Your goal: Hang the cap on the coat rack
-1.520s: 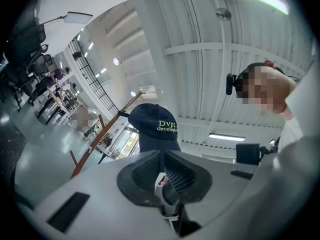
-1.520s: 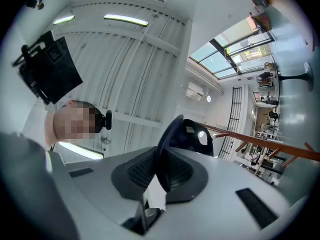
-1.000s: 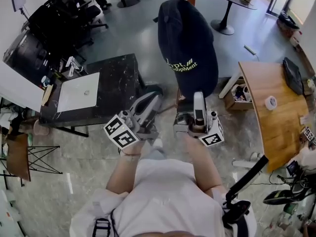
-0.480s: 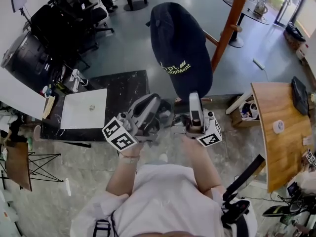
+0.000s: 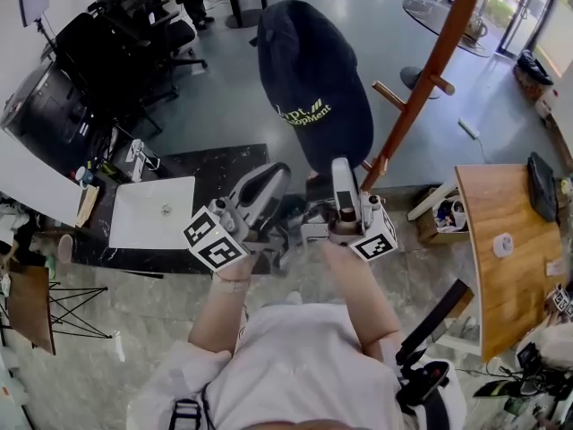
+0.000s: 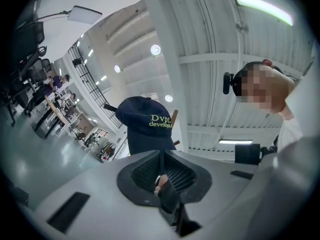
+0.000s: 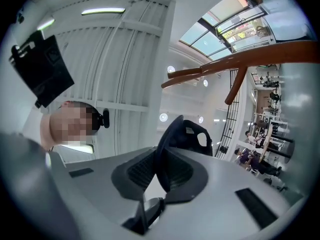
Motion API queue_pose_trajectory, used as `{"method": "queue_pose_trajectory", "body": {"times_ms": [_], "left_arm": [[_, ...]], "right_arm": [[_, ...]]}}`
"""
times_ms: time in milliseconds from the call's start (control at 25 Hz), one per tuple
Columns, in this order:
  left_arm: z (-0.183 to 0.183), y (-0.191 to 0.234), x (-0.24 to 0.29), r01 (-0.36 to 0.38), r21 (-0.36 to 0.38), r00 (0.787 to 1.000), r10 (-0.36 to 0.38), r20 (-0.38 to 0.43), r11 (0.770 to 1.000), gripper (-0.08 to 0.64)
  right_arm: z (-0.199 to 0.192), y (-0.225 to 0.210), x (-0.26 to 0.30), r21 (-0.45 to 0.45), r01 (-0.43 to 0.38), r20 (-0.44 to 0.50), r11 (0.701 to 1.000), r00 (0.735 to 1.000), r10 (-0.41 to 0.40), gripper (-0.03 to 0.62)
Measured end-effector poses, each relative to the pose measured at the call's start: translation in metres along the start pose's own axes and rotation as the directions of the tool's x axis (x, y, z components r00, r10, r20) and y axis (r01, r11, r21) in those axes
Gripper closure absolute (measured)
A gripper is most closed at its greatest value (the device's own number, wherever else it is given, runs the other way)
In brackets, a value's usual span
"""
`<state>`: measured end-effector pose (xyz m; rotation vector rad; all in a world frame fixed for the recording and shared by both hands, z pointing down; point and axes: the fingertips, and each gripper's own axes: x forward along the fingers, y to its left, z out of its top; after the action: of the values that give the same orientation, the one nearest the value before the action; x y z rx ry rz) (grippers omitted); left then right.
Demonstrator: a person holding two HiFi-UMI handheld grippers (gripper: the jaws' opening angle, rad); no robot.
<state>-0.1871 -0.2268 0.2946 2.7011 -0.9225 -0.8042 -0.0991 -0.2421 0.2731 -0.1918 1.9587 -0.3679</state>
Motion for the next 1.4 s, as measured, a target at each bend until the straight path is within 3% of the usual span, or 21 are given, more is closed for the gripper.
{"method": "queue_pose_trajectory", "body": {"times_ms": [400,640,1080,1400], "left_arm": [[0.044,-0.037,0.065,0.060,0.096,0.997,-0.063,0.034,0.994,0.529],[0.074,-0.063,0.084,0.108,0.178,0.991,-0.121,0.064,0.978,0.529],[0.120,-0.123,0.158,0.270,0.282,0.945,-0.310,0.106,0.921,0.529],[0.126,-0.150,0.207,0.370,0.309,0.901,-0.419,0.111,0.876,0.529]], "right_arm": [[0.045,0.014,0.060,-0.022,-0.036,-0.033,0.999,0.999,0.035,0.550],[0.061,0.046,0.096,-0.043,-0.092,-0.028,0.995,0.996,0.090,0.549],[0.140,0.083,0.148,-0.171,-0.204,0.014,0.964,0.978,0.209,0.551],[0.196,0.097,0.160,-0.278,-0.272,0.045,0.921,0.954,0.295,0.551]]}}
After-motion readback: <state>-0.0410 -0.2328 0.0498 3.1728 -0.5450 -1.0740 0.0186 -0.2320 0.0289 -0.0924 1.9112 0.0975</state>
